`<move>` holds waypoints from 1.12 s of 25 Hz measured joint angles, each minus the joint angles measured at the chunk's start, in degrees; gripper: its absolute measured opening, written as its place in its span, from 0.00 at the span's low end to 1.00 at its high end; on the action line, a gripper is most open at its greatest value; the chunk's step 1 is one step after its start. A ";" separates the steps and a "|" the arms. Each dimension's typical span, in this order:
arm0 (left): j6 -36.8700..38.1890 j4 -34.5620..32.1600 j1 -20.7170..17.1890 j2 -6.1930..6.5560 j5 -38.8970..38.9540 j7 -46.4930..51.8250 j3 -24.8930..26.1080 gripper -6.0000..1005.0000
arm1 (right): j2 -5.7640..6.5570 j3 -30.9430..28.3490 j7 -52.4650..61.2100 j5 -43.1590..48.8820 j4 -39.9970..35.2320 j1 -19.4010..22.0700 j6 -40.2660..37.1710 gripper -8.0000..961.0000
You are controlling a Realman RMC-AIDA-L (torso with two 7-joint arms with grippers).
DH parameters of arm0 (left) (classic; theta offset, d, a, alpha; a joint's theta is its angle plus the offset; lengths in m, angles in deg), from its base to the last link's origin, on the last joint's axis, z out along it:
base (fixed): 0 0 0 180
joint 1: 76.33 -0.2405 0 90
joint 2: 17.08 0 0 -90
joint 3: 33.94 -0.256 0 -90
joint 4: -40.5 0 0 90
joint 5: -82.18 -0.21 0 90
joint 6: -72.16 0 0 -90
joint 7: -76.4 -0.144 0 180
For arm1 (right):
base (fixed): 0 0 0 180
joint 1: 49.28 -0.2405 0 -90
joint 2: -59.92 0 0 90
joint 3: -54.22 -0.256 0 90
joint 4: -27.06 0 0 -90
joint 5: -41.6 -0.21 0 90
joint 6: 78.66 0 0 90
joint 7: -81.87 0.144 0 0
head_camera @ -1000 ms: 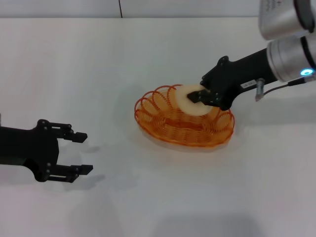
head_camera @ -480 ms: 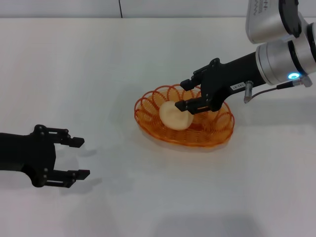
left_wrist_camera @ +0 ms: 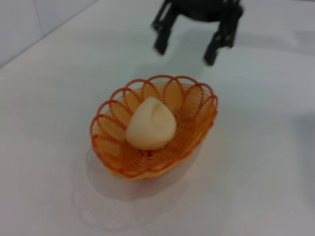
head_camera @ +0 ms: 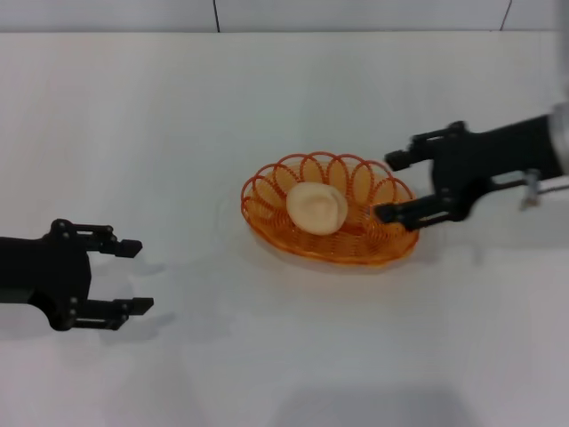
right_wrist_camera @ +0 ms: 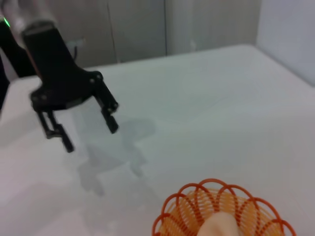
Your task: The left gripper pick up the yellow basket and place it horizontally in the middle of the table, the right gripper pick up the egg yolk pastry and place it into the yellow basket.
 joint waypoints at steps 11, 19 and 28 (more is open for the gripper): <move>0.63 5.94 2.67 1.87 1.35 -0.88 3.52 0.70 | 0.24 -14.44 -10.92 -1.55 4.12 5.03 -11.52 0.78; 3.75 10.69 4.59 4.21 3.01 -1.72 4.83 0.70 | 0.76 -14.67 -12.57 -0.32 5.94 4.87 -13.36 0.78; 5.80 11.18 5.16 4.37 2.70 -2.62 5.52 0.70 | 0.96 -15.08 -12.89 -0.48 6.46 4.69 -14.53 0.78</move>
